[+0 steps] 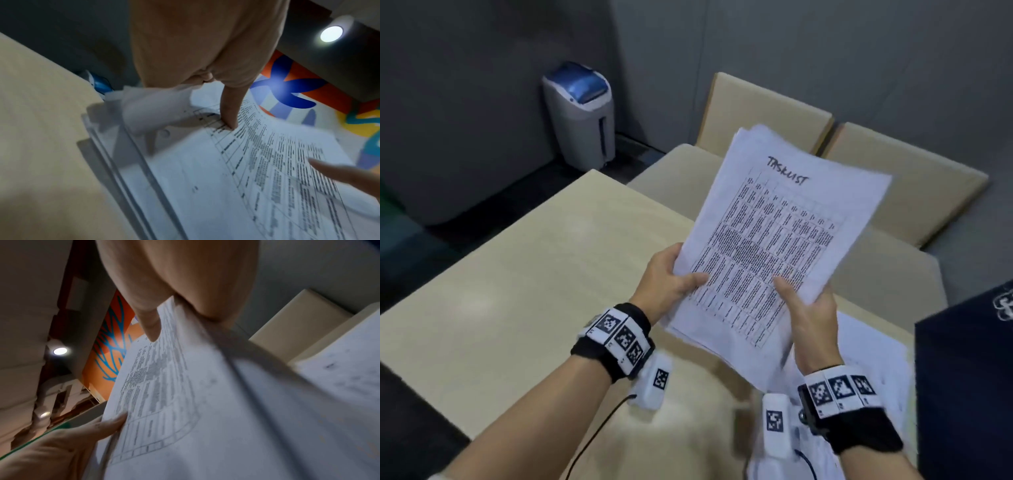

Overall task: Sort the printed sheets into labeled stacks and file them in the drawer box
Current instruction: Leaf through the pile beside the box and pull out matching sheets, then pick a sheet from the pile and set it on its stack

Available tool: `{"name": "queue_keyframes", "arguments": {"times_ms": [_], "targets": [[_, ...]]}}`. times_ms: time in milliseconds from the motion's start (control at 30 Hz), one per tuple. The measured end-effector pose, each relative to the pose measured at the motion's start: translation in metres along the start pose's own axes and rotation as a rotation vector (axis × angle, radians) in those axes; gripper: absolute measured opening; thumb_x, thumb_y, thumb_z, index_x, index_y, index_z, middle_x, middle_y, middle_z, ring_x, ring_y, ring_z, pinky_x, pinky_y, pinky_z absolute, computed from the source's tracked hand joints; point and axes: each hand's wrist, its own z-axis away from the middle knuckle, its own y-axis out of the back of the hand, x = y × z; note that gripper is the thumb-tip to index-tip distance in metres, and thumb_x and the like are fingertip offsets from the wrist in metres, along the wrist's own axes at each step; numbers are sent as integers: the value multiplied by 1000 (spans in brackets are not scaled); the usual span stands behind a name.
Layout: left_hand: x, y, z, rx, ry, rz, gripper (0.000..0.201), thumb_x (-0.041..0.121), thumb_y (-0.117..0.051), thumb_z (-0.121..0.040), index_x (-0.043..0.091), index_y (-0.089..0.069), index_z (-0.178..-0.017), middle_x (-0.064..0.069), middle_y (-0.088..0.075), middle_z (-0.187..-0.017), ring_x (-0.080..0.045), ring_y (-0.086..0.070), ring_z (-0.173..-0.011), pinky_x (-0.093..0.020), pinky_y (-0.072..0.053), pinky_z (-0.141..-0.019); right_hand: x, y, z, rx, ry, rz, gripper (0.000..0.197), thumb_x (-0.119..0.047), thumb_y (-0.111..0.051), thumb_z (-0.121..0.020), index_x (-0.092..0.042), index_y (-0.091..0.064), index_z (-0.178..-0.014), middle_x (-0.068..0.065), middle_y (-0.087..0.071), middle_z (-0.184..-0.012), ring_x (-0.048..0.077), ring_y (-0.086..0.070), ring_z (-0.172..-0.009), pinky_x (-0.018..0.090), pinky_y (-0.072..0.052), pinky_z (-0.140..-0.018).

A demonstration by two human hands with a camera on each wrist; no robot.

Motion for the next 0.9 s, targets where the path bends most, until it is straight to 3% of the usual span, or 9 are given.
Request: {"name": "queue_keyframes", "arguments": {"times_ms": [100,233,300,367,400,500,533,700,900], "targets": [[-3,79,-26,47,79,-15,39,-2,-74,-83,4,-61,-119,-13,-74,-107,-29,-73,-93,-42,-61,-79,23,-56,-5,-104,-136,-8,22,-18,-66,-92,-12,-60,-113,1,-73,-99,12,-69,-89,27,-56,-74],[-33,207,-75,95,268,-94,36,5,-74,-84,15,-63,-117,-14,-73,-109,-35,-72,-97,-57,-56,-86,72,-112,-12,-359,-415,287,10,-15,-62,-95,-6,-63,-98,9,-68,-85,16,-64,-71,25,-51,-62],[-52,262,-98,100,351,-307,34,8,-66,-89,18,-61,-121,-11,-71,-116,-34,-69,-104,-53,-54,-94,100,-126,-13,-475,-527,444,9,-17,-67,-91,-9,-65,-87,6,-67,-78,18,-61,-68,31,-48,-64],[-67,302,-116,128,434,-634,41,7,-54,-96,12,-50,-136,-13,-60,-131,-33,-61,-116,-40,-49,-98,119,-134,-15,-456,-485,612,17,-21,-73,-87,-10,-66,-76,0,-69,-70,19,-61,-68,34,-48,-71],[-71,316,-123,146,462,-760,43,7,-49,-97,10,-45,-140,-16,-56,-135,-35,-58,-116,-40,-49,-94,123,-137,-15,-409,-446,707,22,-25,-73,-86,-11,-65,-72,-1,-70,-68,18,-63,-69,35,-49,-71],[-77,338,-144,196,472,-853,47,7,-43,-97,14,-36,-143,-18,-59,-122,-37,-62,-95,-41,-53,-75,121,-143,-10,-299,-413,860,26,-33,-70,-87,-17,-65,-67,-3,-69,-66,14,-62,-70,26,-45,-67],[-78,342,-153,202,457,-865,51,6,-44,-97,16,-34,-145,-18,-60,-120,-36,-63,-93,-42,-55,-74,122,-144,-10,-287,-422,884,26,-33,-71,-87,-19,-66,-66,-4,-69,-65,14,-62,-70,26,-45,-66],[-77,347,-189,203,408,-904,58,4,-47,-93,18,-39,-149,-19,-55,-137,-38,-60,-111,-44,-54,-89,127,-144,-13,-271,-429,955,26,-31,-72,-86,-19,-65,-64,-4,-66,-61,15,-60,-68,27,-46,-68],[-75,343,-213,251,392,-1045,47,2,-50,-91,4,-50,-138,-23,-56,-130,-41,-52,-119,-45,-46,-95,127,-144,-7,-264,-392,939,39,-43,-66,-89,-11,-58,-67,5,-64,-67,17,-53,-63,26,-45,-66]]}}
